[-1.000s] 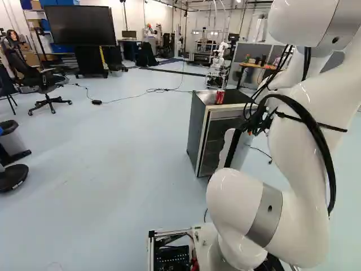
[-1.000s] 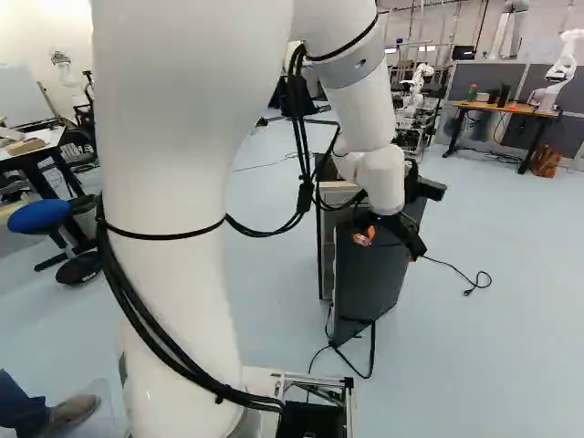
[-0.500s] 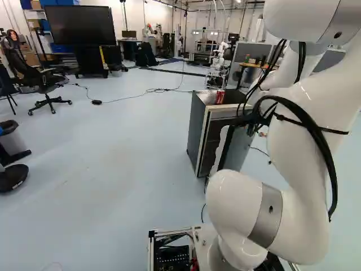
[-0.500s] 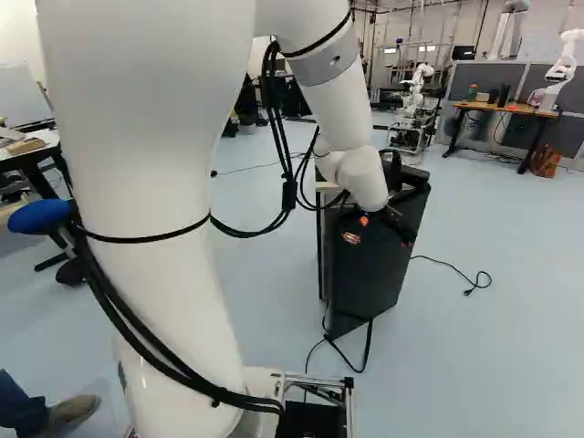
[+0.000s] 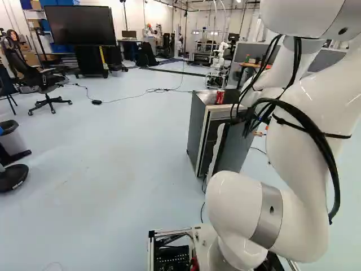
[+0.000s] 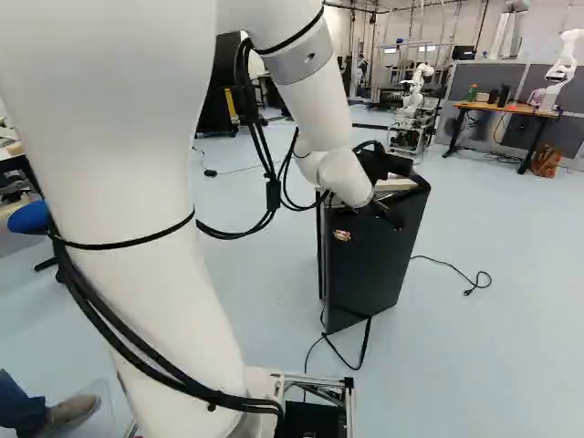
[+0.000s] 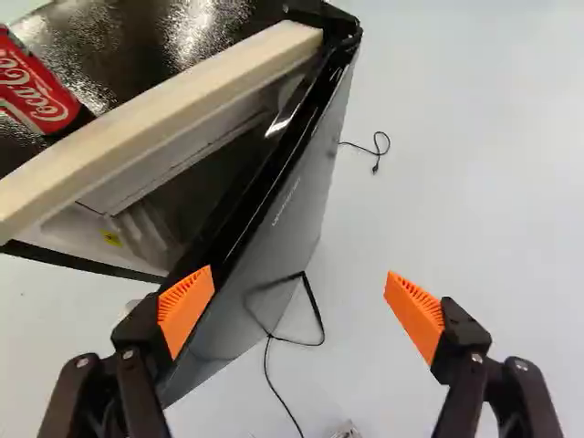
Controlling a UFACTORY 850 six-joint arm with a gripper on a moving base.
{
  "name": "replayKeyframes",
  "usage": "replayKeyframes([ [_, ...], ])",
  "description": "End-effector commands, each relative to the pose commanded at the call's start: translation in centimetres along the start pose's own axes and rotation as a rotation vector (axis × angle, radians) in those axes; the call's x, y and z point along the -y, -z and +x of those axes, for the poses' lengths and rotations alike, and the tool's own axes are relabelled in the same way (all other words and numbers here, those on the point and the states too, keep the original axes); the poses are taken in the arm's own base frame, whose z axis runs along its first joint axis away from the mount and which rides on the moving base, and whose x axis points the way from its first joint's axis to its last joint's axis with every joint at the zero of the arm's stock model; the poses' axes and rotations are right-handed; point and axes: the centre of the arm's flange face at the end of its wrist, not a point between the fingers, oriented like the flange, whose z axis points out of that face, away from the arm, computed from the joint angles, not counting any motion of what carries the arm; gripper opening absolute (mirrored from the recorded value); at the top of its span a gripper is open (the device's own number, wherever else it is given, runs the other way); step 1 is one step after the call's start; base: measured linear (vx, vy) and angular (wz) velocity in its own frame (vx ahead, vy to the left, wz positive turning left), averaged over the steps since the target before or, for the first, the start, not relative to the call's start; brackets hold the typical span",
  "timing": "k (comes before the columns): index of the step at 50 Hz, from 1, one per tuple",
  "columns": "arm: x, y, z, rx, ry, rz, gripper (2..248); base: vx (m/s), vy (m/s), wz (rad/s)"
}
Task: Grab a drink from the fridge
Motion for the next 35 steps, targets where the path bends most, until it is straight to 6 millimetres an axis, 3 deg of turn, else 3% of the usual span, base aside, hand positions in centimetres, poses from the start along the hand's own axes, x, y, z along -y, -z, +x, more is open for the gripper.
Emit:
replayKeyframes([
  [11,0.1,1.6,-1.5,-0.001,0.004,0.003,247,0.0,0.0,0.0],
  [35,-1.8,4.5,-4.4,-0.004,-0.002,-0.021,247,0.0,0.0,0.0],
])
